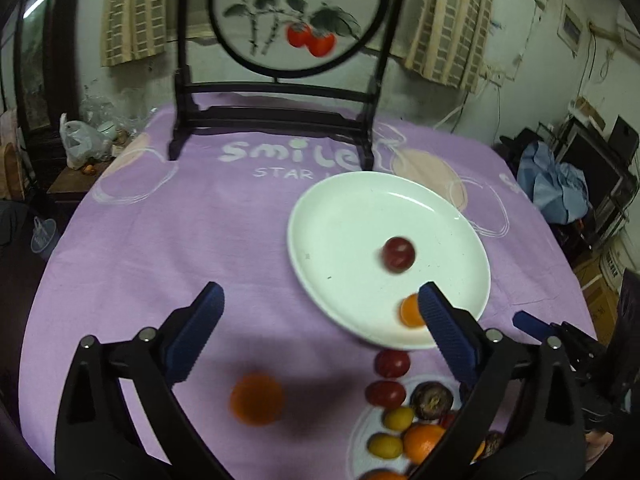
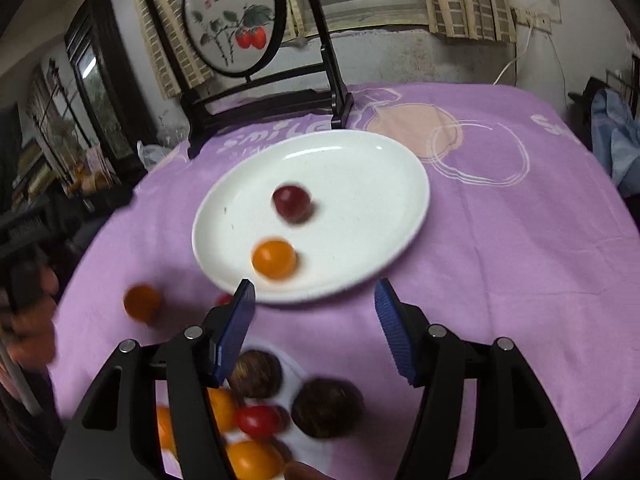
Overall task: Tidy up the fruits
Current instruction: 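Grasp the dark red plum with the left tool while the right tool grasps an orange tomato, then grasp a tangerine with the left tool while the right tool grasps a passion fruit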
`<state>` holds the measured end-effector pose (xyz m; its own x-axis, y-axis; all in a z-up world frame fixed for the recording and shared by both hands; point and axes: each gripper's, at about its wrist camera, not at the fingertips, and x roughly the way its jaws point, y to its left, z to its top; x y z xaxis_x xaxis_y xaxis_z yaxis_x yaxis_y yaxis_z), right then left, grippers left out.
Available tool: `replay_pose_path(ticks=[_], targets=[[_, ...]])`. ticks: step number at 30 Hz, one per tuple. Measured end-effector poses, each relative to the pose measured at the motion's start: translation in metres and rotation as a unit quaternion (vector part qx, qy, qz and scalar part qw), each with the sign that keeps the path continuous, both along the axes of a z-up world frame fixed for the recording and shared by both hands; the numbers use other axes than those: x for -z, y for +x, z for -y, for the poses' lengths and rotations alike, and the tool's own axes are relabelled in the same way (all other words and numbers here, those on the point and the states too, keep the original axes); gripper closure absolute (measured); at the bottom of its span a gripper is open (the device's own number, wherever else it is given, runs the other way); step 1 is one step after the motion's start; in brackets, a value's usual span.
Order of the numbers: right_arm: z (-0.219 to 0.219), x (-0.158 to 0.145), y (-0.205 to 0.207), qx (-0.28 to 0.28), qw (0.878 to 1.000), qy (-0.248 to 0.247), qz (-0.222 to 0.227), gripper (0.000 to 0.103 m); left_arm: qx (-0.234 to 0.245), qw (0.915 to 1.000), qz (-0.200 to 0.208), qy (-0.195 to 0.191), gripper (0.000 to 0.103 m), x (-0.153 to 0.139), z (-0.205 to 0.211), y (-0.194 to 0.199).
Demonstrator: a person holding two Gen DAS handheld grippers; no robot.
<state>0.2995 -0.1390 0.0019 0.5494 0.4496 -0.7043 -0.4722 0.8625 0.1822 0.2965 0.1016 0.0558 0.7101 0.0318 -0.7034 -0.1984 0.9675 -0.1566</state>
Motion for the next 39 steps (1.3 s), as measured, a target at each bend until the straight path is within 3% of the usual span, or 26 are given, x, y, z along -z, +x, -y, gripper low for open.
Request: replay_pose_path(ticks=[4,7,10,17,24,32,39], targets=[[0.009,0.013,-0.023,-0.01,0.999,-0.033,0.015,0.041,-0.014,0.9999,-0.003,0.001,0.003,0.024,-0.025,-0.04],[0.014,0.021,-0.026,-0.011,0.999,-0.03,-0.004,0.041,-0.035,0.9993,-0.011,-0.005,0.003,0.043,-0.041,-0.059],[0.013,0.024,-0.027,-0.017,0.999,-0.028,-0.014,0.041,-0.041,0.9988,-0.02,-0.017,0.003,0.053,-0.047,-0.062],[0.006,0.035,-0.028,-0.027,0.998,-0.049,-0.028,0.042,-0.037,0.9992,-0.01,0.008,0.003,0.054,-0.037,-0.064],[-0.004,0.047,-0.03,-0.04,0.996,-0.079,-0.033,0.051,-0.024,0.999,-0.016,0.033,0.003,0.059,-0.03,-0.061],[-0.003,0.047,-0.027,-0.037,0.996,-0.064,-0.041,0.059,0.008,0.9977,-0.029,0.061,0.003,0.067,-0.016,-0.056],[0.018,0.028,-0.025,-0.004,0.999,-0.002,-0.033,0.059,0.033,0.9941,-0.032,0.099,0.009,0.074,-0.003,-0.054]])
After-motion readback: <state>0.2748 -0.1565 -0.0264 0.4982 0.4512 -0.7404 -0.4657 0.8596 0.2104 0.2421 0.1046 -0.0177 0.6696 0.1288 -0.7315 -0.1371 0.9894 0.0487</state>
